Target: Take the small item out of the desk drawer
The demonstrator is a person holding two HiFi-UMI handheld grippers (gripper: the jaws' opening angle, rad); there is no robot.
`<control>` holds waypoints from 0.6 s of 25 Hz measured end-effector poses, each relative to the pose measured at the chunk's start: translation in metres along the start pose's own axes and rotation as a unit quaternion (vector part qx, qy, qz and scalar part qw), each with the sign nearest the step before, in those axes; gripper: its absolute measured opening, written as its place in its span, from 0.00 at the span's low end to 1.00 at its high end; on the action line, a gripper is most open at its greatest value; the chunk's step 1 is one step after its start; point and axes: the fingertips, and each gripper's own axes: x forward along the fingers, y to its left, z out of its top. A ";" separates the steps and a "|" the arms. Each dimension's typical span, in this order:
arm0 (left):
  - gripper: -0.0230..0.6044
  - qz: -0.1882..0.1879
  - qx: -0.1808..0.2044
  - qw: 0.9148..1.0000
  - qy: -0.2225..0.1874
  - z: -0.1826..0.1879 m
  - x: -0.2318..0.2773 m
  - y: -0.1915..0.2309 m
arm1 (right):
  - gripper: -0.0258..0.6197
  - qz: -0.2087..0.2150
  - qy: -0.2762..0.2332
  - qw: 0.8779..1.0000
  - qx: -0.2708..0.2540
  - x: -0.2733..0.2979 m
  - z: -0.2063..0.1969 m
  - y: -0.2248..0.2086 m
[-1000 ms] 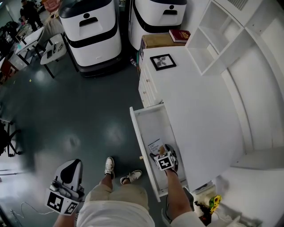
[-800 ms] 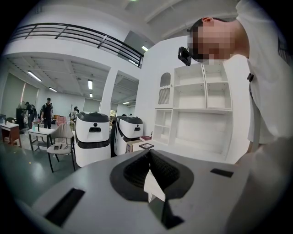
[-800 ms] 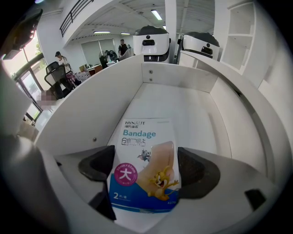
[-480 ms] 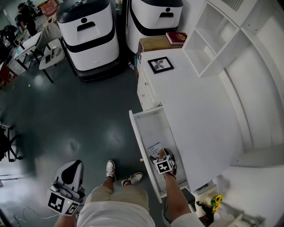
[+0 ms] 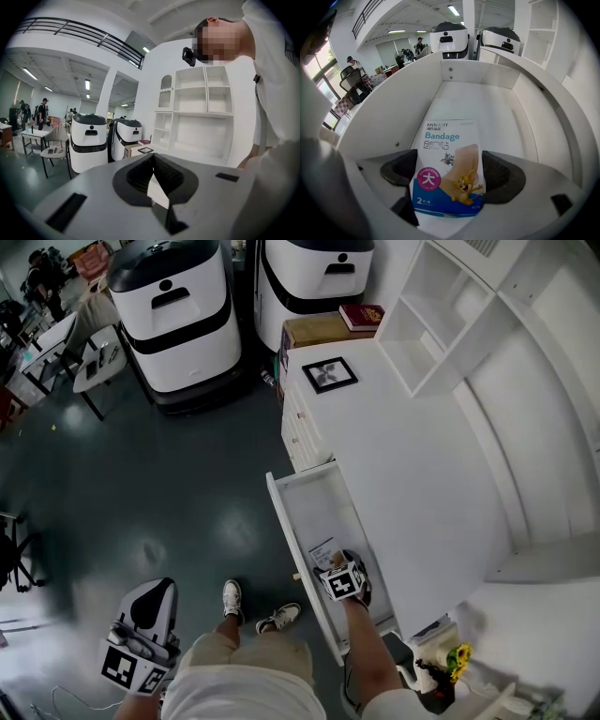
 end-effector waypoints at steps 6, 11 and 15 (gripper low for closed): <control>0.06 -0.012 0.002 1.000 0.001 0.000 0.001 0.003 | 0.73 -0.015 -0.014 0.999 0.032 -0.006 -0.002 -0.003; 0.06 -0.029 0.000 1.000 0.002 0.000 0.006 0.006 | 0.73 -0.031 -0.046 0.997 0.054 -0.021 0.005 -0.004; 0.06 -0.063 -0.002 0.998 -0.004 0.004 0.016 -0.001 | 0.73 -0.046 -0.076 0.994 0.070 -0.050 0.015 0.000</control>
